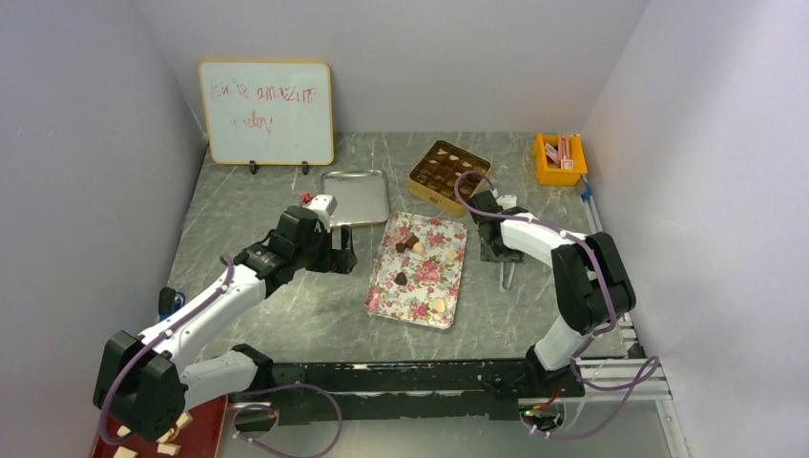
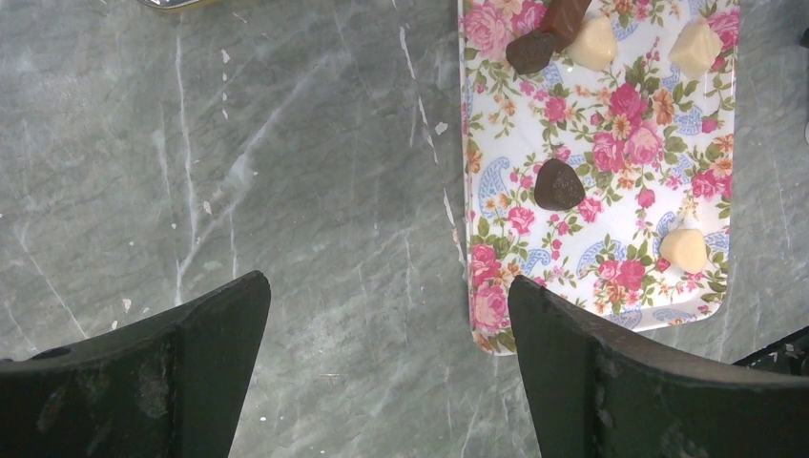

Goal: Pack the chocolate
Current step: Place the clamp at the center of the board, then move the plate to the center of the board.

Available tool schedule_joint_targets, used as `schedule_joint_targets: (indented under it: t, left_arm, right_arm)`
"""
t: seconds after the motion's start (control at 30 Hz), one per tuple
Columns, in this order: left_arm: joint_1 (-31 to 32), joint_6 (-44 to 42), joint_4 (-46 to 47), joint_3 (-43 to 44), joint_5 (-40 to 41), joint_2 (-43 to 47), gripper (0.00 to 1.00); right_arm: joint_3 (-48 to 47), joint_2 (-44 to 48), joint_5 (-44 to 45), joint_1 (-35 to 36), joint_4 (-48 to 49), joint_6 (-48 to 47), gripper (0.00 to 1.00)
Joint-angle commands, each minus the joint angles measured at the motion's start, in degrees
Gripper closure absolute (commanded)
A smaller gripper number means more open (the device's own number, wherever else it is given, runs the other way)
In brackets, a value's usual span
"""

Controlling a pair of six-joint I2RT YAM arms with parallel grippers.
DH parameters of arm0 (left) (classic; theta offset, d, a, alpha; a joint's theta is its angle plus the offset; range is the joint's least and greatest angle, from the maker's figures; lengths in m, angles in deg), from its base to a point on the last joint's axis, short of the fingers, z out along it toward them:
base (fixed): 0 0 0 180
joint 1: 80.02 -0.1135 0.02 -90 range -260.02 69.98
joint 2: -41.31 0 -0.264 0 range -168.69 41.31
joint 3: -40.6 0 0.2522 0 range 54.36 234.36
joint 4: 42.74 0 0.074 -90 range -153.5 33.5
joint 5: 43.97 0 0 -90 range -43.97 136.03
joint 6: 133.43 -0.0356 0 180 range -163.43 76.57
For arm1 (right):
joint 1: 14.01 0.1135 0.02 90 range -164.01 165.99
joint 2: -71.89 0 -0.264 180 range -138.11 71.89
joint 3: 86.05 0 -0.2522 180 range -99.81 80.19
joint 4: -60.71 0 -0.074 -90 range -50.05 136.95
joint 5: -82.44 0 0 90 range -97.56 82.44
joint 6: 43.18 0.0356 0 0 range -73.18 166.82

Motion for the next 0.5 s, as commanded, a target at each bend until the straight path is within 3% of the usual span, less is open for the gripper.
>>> schedule_joint_targets:
  t: [0.0,0.47]
  left_arm:
    - [0.1,0.3,1.9,0.2,0.1,-0.2,0.00]
    - [0.1,0.1,1.4,1.1,0.2,-0.4,0.00]
  right_arm:
    - [-3.5,1.1,0.0,-0.1,-1.2,0.8,0.43]
    - [-6.1,10.1,-4.0,2.4,-3.9,1.8,0.44]
